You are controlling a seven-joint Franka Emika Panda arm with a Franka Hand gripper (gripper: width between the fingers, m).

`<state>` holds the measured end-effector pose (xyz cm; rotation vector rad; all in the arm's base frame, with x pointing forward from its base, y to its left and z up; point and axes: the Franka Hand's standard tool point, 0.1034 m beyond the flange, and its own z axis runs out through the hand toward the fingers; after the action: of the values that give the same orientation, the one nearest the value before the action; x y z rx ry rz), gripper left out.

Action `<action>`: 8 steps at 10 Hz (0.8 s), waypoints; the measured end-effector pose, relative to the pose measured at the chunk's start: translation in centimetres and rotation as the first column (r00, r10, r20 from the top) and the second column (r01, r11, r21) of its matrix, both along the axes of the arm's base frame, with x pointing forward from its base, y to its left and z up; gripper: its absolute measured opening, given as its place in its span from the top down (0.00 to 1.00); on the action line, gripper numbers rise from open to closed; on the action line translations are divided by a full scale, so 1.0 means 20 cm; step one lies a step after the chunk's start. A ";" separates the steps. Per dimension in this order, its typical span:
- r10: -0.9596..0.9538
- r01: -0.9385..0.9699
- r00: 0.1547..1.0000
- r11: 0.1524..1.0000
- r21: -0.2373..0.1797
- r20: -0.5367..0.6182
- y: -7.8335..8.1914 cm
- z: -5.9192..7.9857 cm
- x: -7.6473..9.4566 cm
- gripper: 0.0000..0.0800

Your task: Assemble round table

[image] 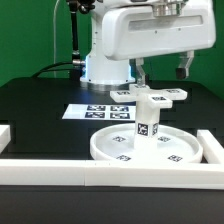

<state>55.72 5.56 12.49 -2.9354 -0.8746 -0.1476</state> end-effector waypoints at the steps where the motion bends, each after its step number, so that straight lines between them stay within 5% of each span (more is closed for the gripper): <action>1: 0.111 -0.111 0.994 0.994 -0.015 -0.006 -0.01 -0.01 -0.01 0.19; 5: 0.450 -0.450 0.893 0.890 -0.078 -0.022 -0.02 -0.05 -0.03 0.19; 8: 0.448 -0.449 0.894 0.890 -0.076 -0.030 -0.05 -0.08 -0.04 0.19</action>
Offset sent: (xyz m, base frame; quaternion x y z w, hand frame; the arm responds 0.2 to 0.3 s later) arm 0.0004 0.0031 -0.0025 0.0045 -0.0333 -0.2414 0.9698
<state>54.95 4.57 10.92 -2.7028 -1.5581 -0.0652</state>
